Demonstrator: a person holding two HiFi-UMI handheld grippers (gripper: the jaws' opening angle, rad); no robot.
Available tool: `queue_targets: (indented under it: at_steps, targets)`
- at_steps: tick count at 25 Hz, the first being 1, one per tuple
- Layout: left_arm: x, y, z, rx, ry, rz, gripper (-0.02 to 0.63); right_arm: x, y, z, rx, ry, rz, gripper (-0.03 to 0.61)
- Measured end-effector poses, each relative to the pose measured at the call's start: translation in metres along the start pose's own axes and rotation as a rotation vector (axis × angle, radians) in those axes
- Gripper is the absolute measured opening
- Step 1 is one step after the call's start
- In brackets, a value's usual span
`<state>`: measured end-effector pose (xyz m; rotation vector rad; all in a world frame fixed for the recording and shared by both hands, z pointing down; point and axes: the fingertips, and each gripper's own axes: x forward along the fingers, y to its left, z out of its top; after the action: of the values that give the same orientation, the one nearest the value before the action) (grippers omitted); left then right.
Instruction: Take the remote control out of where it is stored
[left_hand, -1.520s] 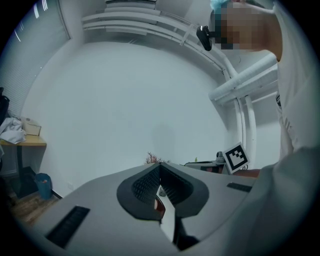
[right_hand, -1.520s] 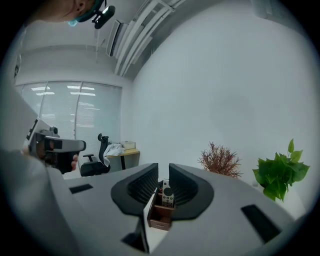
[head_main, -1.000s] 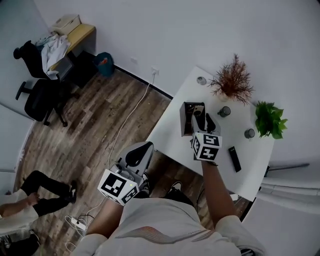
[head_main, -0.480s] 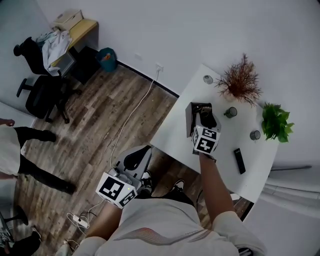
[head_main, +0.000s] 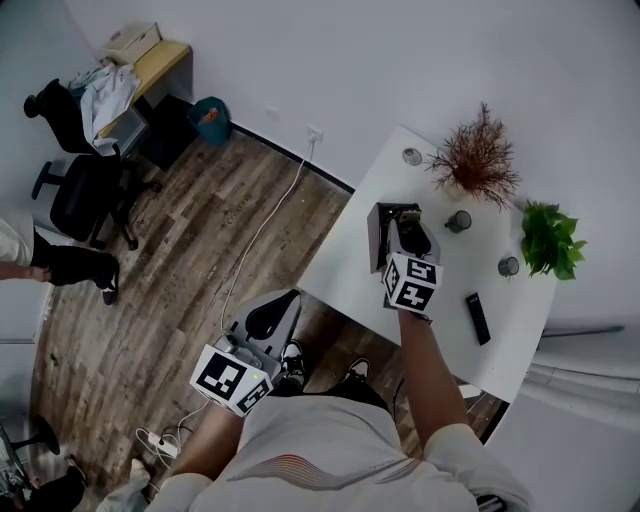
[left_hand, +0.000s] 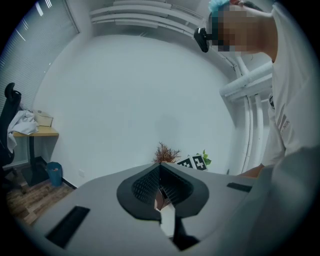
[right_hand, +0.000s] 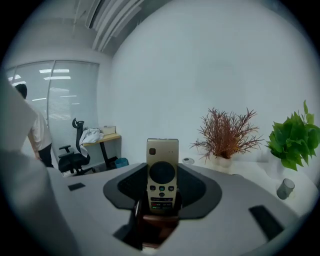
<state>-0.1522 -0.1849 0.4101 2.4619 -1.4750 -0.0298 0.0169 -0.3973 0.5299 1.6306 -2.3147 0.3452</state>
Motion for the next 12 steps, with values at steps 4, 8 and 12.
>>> queue_targets:
  at_steps: [4,8,12]
  targets:
    - [0.001,-0.005,0.001,0.001,-0.003,-0.006,0.009,-0.03,0.0,0.041,0.027,-0.092,0.055,0.189]
    - [0.008,-0.016,0.004,0.006,-0.013,-0.029,0.009,-0.07,-0.008,0.084,-0.012,-0.16,0.074,0.189]
    - [0.018,-0.033,0.007,0.013,-0.022,-0.063,0.009,-0.104,-0.029,0.096,-0.062,-0.104,0.093,0.189]
